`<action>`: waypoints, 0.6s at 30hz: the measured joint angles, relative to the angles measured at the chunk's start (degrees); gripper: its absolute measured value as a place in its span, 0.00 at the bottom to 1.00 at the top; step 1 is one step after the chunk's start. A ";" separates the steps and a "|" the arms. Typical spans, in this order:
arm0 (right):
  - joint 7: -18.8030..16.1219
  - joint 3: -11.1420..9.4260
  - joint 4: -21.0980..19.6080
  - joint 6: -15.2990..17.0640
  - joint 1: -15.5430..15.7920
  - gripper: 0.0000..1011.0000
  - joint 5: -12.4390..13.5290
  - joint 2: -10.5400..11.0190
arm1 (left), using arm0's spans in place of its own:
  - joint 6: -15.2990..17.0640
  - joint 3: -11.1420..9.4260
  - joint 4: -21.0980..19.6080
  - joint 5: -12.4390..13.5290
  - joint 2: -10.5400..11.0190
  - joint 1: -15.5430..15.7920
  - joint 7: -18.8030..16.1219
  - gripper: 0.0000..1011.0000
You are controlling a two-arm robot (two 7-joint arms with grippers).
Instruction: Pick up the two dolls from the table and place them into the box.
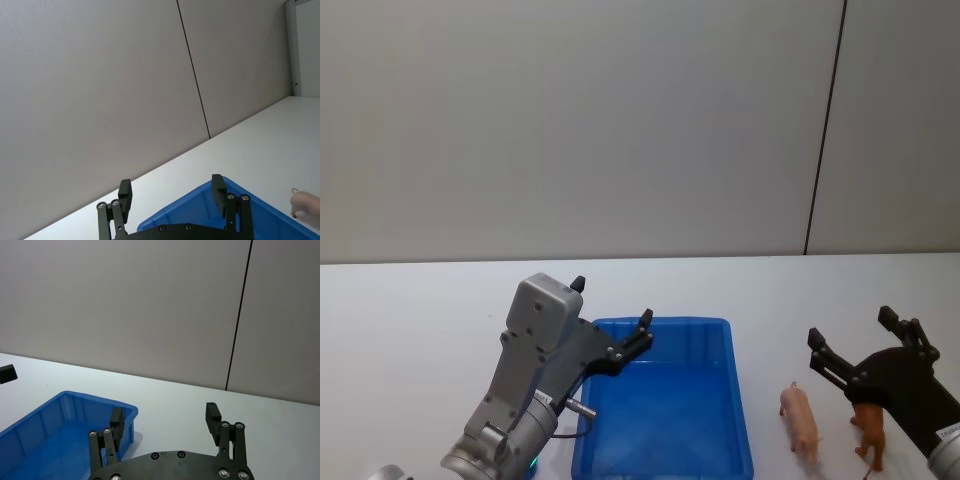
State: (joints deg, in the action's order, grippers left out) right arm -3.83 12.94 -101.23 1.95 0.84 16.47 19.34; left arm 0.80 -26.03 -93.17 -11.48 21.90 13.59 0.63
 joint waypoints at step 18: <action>0.00 0.00 0.00 0.00 0.00 0.99 0.00 0.00 | 0.00 0.00 0.00 0.00 0.00 0.00 0.00 0.99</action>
State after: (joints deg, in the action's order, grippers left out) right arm -3.83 12.94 -101.23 1.95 0.84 16.47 19.34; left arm 0.80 -26.03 -93.18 -11.48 21.89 13.59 0.63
